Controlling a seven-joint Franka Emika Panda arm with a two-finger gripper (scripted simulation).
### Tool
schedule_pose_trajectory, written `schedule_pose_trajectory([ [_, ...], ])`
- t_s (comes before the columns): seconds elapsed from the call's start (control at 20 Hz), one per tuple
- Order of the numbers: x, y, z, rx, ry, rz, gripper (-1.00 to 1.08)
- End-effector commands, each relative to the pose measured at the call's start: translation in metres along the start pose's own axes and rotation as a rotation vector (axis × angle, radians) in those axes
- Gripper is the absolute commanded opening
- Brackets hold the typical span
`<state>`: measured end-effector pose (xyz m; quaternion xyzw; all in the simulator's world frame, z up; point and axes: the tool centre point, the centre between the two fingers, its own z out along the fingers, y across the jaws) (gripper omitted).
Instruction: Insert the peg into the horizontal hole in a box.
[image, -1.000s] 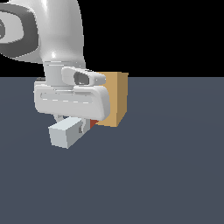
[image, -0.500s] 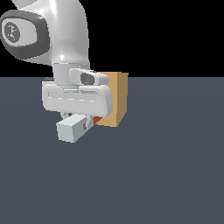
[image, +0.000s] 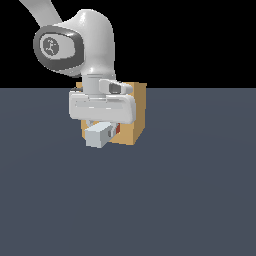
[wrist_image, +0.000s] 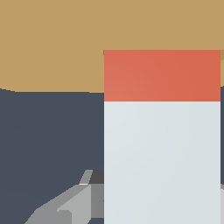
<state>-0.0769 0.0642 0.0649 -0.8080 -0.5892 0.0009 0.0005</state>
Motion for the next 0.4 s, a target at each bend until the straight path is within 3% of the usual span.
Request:
schedule_pose_trajectory([
  [0.0, 0.0122, 0.002, -0.002, -0.004, 0.002, 0.002, -1.0],
  [0.35, 0.0191, 0.0035, -0.0022, -0.005, 0.002, 0.002, -1.0],
])
